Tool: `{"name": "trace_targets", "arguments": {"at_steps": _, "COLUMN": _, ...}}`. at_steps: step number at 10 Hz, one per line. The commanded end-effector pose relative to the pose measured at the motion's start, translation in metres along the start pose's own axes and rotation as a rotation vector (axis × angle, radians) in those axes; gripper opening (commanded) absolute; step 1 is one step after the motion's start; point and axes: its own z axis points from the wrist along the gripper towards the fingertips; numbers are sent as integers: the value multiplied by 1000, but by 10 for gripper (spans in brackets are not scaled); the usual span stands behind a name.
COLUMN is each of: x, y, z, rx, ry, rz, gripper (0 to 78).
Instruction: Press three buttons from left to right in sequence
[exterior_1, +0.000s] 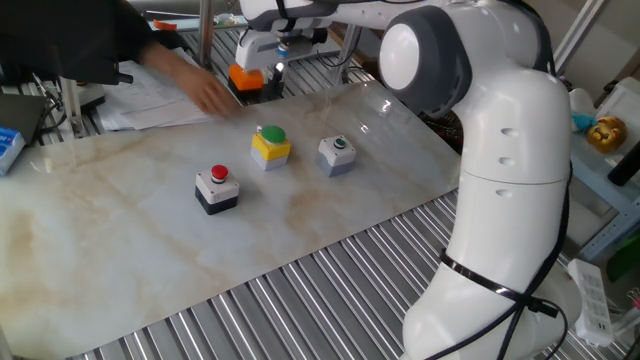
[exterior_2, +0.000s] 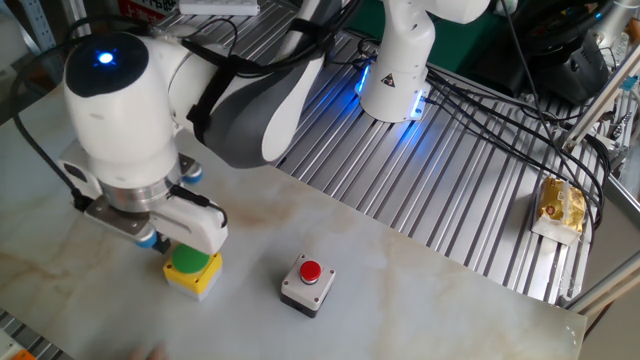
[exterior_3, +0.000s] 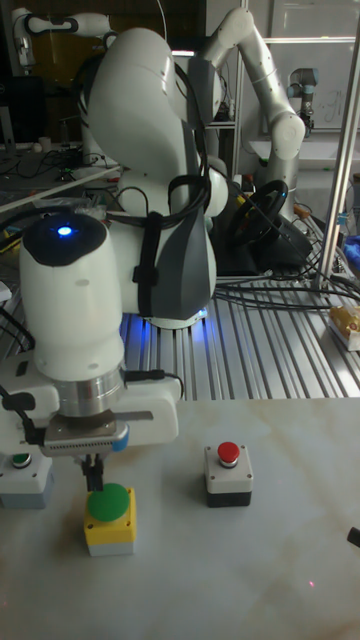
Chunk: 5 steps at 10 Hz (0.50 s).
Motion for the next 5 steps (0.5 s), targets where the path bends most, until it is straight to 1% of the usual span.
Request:
{"name": "trace_targets", "arguments": {"at_steps": 1, "x": 9, "y": -6, "z": 13, "rx": -19, "ry": 8, "rz": 78, "gripper": 11}}
{"name": "trace_targets", "arguments": {"at_steps": 3, "x": 12, "y": -18, "z": 23, "rx": -23, "ry": 4, "rz": 72, "gripper": 11}}
{"name": "trace_targets", "arguments": {"at_steps": 5, "x": 13, "y": -17, "z": 25, "rx": -20, "ry": 3, "rz": 82, "gripper": 11}}
